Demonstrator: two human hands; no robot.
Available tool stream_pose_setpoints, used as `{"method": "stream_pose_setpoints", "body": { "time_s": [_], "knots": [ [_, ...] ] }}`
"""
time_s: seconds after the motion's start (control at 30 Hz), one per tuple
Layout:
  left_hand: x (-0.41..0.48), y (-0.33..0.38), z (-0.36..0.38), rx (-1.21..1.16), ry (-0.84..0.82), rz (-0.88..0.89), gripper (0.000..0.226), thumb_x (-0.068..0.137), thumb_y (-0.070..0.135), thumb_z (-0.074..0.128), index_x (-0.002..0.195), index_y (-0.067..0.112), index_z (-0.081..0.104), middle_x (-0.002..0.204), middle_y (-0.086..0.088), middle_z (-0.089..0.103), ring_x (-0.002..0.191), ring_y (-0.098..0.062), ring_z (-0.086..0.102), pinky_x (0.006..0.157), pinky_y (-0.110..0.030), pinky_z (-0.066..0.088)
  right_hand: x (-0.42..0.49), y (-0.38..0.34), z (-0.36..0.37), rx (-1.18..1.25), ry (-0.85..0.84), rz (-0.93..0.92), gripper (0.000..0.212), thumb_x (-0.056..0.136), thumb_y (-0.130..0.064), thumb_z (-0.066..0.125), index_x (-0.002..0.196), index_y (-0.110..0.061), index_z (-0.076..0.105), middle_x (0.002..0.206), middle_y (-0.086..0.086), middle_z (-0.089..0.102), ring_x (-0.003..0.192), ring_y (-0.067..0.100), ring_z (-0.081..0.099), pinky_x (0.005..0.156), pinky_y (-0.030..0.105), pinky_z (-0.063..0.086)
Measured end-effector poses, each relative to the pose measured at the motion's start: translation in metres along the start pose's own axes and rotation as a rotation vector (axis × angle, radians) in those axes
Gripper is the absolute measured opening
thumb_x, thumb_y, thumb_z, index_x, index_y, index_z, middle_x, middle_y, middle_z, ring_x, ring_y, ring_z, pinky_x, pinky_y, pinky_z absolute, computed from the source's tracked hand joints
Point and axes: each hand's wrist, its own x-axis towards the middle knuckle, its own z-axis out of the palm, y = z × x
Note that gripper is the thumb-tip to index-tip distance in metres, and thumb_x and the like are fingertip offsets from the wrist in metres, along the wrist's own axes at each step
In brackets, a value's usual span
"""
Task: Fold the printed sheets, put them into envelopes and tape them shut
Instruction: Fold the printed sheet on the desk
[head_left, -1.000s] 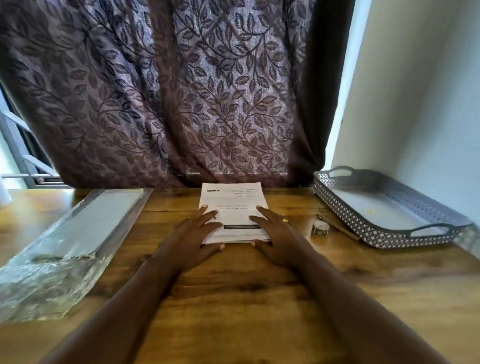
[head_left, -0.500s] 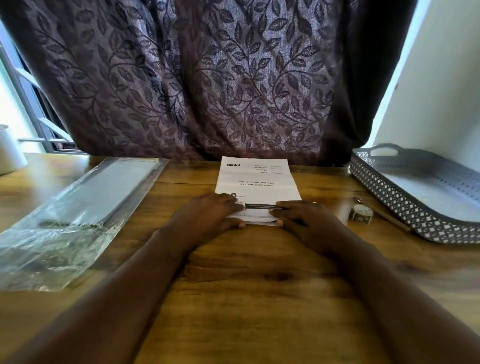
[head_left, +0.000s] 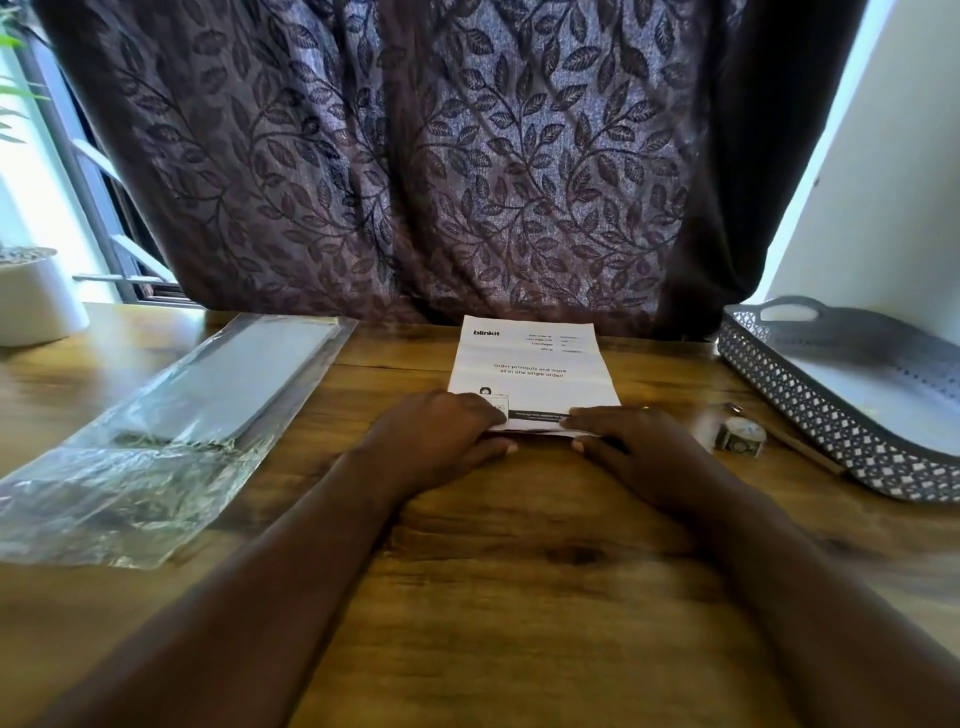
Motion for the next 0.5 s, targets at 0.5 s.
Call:
{"method": "stream_pose_setpoints", "body": {
  "time_s": [0.5],
  "knots": [
    [0.001,0.002,0.004,0.108,0.100,0.025,0.033,0.104,0.038,0.044,0.135,0.031,0.050,0.135,0.005,0.059,0.115,-0.018,0.060,0.079,-0.034,0.052,0.016,-0.053,0.004,-0.577,0.147,-0.301,0.040,0.091,-0.032,0.066,0.131,-0.029,0.060,0.117,-0.002,0.073,0.087,0.020,0.074,0.065,0.033,0.058]
  ]
}}
